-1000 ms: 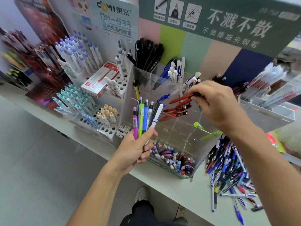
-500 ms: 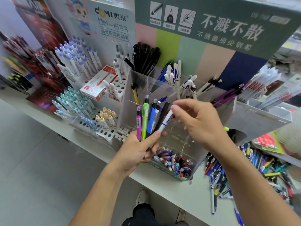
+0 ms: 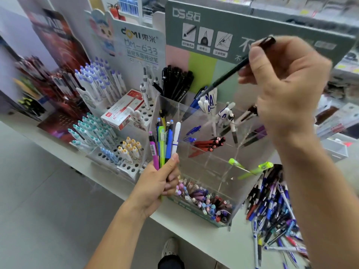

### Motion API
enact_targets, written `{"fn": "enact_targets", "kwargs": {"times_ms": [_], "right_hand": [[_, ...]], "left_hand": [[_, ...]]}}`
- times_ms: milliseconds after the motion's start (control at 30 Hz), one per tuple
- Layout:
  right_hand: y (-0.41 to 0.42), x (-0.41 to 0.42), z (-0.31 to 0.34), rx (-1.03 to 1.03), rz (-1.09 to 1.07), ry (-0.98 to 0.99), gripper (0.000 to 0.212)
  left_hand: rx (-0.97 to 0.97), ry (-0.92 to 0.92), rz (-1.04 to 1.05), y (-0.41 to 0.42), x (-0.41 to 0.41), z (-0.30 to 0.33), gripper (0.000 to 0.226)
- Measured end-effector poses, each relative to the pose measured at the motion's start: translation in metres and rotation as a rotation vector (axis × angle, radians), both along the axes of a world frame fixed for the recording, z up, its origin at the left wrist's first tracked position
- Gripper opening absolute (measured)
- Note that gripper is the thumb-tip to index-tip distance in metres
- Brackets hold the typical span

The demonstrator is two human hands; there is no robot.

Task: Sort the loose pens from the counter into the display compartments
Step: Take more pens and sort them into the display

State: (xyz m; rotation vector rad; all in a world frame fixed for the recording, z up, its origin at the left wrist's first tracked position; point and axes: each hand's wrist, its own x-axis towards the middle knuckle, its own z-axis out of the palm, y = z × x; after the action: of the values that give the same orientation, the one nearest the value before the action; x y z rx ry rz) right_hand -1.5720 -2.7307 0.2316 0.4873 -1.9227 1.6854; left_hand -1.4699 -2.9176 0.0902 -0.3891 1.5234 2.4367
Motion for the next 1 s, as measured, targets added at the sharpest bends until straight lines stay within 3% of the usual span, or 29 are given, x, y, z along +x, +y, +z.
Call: {"fn": "enact_targets", "kwargs": {"times_ms": [100, 267, 467, 600, 733, 800, 867, 1000], "right_hand": [[-0.036, -0.032, 0.001, 0.180, -0.032, 0.112, 0.009], [-0.086, -0.076, -0.031, 0.494, -0.018, -0.025, 0.007], [-0.096, -0.099, -0.034, 0.690, -0.040, -0.089, 0.014], [-0.092, -0.104, -0.031, 0.994, -0.023, -0.127, 0.011], [-0.093, -0.098, -0.032, 1.172, -0.014, -0.139, 0.014], [-0.090, -0.091, -0.030, 1.251, 0.008, -0.156, 0.025], [-0.080, -0.073, -0.026, 1.158, 0.051, -0.148, 0.039], [-0.038, -0.008, -0.029, 0.591, -0.115, -0.201, 0.031]], "left_hand": [[0.046, -0.037, 0.046, -0.006, -0.007, 0.005, 0.028], [0.048, -0.021, 0.064, -0.011, -0.009, 0.007, 0.026], [0.006, -0.003, 0.043, -0.016, -0.008, 0.003, 0.025], [-0.007, -0.011, 0.016, -0.012, -0.009, 0.000, 0.027], [0.010, -0.010, -0.011, -0.004, -0.012, 0.003, 0.031], [0.035, -0.009, -0.029, -0.002, -0.012, 0.005, 0.031], [0.078, -0.005, -0.056, 0.000, -0.012, 0.007, 0.033], [0.161, 0.018, -0.152, 0.003, -0.008, 0.010, 0.031]]}}
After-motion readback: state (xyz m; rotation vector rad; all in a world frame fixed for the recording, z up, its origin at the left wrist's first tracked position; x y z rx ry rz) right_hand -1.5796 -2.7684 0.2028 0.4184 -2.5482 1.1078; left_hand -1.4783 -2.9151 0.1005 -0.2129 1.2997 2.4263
